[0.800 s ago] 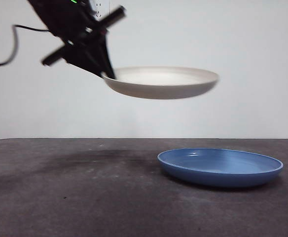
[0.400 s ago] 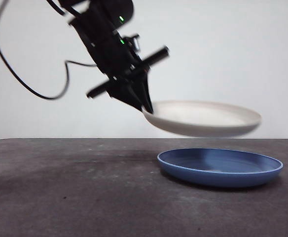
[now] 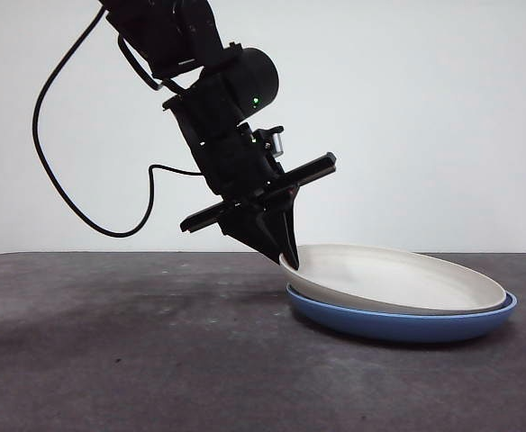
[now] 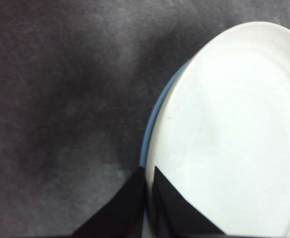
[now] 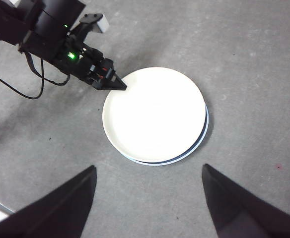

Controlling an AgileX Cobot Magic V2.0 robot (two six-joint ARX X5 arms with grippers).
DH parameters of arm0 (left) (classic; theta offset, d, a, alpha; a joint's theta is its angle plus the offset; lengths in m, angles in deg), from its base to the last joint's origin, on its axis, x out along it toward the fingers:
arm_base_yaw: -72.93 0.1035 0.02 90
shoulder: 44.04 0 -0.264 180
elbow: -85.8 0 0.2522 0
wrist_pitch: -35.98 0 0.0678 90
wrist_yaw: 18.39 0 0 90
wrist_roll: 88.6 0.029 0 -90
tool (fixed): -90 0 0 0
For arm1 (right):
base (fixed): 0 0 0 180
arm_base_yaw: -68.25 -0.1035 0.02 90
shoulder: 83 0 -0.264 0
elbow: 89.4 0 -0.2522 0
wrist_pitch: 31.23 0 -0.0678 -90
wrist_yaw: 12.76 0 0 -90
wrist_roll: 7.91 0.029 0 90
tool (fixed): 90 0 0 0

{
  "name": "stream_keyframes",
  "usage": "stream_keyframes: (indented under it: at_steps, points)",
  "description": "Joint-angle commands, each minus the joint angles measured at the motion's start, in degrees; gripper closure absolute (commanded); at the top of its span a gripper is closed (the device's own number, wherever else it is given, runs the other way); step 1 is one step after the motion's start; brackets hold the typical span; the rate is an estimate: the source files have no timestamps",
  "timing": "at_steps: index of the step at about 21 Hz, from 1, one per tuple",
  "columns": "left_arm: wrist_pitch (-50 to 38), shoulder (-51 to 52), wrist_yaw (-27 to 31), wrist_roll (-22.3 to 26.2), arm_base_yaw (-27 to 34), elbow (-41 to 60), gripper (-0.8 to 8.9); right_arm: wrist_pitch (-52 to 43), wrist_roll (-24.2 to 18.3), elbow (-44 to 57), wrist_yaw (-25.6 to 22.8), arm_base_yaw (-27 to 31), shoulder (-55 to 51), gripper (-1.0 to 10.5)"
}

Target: Pick up the white plate, put it on the blue plate, put it on desk

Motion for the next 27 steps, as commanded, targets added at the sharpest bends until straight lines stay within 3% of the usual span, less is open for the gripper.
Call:
stream_keyframes:
  at_steps: [1, 4, 9, 16, 27]
  points:
    - [-0.8, -1.6, 0.0, -0.4, -1.0, -1.9, 8.04, -0.3, 0.6, -1.0, 0.0, -0.2, 0.2, 6.1]
    - [-0.8, -1.6, 0.0, 0.5, -1.4, -1.9, 7.74, -0.3, 0.6, -1.0, 0.0, -0.2, 0.2, 6.1]
    - [-0.2, -1.6, -0.1, 0.6, -1.7, -1.9, 5.55, -0.3, 0.6, -1.0, 0.0, -0.2, 0.2, 6.1]
    - [1.4, 2.7, -0.1, 2.4, -1.5, -2.4, 5.55, -0.1, 0.6, -1.0, 0.0, -0.2, 0.2, 6.1]
    - [13.7, 29.7, 0.0, 10.1, 2.1, -2.3, 5.55, -0.2, 0.5, 0.2, -2.0, -0.2, 0.3, 6.1]
